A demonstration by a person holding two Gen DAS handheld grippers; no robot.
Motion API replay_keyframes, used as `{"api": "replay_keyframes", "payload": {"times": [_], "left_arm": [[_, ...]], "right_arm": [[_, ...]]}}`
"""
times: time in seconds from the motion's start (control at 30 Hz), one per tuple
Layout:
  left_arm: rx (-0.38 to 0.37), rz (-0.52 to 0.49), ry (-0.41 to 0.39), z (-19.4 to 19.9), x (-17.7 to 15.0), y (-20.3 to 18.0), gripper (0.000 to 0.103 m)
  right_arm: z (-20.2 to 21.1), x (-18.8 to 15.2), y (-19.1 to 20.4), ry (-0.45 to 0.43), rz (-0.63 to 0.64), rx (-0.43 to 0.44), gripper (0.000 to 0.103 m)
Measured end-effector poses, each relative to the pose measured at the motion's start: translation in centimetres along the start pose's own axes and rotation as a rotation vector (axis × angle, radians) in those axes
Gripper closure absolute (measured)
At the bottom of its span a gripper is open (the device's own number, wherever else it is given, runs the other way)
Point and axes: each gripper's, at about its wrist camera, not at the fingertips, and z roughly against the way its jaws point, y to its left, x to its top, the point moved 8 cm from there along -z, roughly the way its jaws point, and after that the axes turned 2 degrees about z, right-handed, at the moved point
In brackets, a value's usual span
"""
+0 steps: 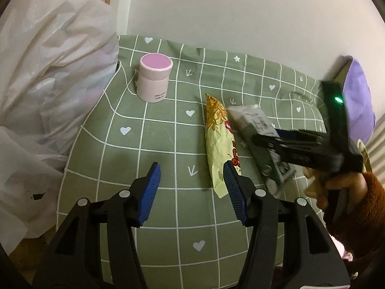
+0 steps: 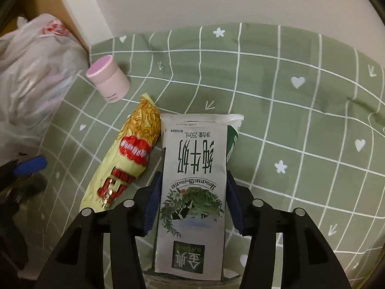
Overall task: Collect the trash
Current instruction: 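Grasp the white milk carton with right tool while left tool grasps yellow noodle snack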
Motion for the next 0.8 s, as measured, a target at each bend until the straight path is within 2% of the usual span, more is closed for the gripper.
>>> {"api": "replay_keyframes", "payload": {"times": [0.07,0.2,0.3,0.37,0.47,0.6,0.73,0.8], "left_arm": [[-0.019,0.008,0.0,-0.3,0.2,-0.1,0.051],[-0.069,0.017,0.015,-1.5,0.9,-1.0,0.05],[-0.095,0.008,0.025,-2.6,1.8,-2.1,0.05],[-0.107,-0.008,0.03,-3.6,2.7,-3.0,0.05],[-0.111,-0.025,0.044,-5.3,3.9,-4.1,0.05],[-0.069,-0.033,0.094,-8.7,5.5,-4.5,0.05],[-0.013,-0.06,0.145,-11.4,5.9,-4.7,0.05],[-0.011,-0.08,0.165,-12.3,5.7,-5.5,0.05]], "right_arm": [[1.8,-0.3,-0.7,-0.053,-0.033,0.049,0.056],[5.5,-0.9,-2.2,-0.171,-0.068,0.049,0.056],[8.1,-1.6,-2.9,-0.267,-0.054,0.001,0.056],[9.5,-2.4,-3.5,-0.294,-0.046,-0.04,0.056],[10.1,-4.1,-4.6,-0.255,-0.071,-0.07,0.056],[10.2,-7.3,-6.0,-0.184,-0.08,-0.114,0.056],[9.7,-10.9,-7.3,-0.129,-0.121,-0.117,0.055],[9.5,-12.2,-8.0,-0.121,-0.155,-0.117,0.055]]}}
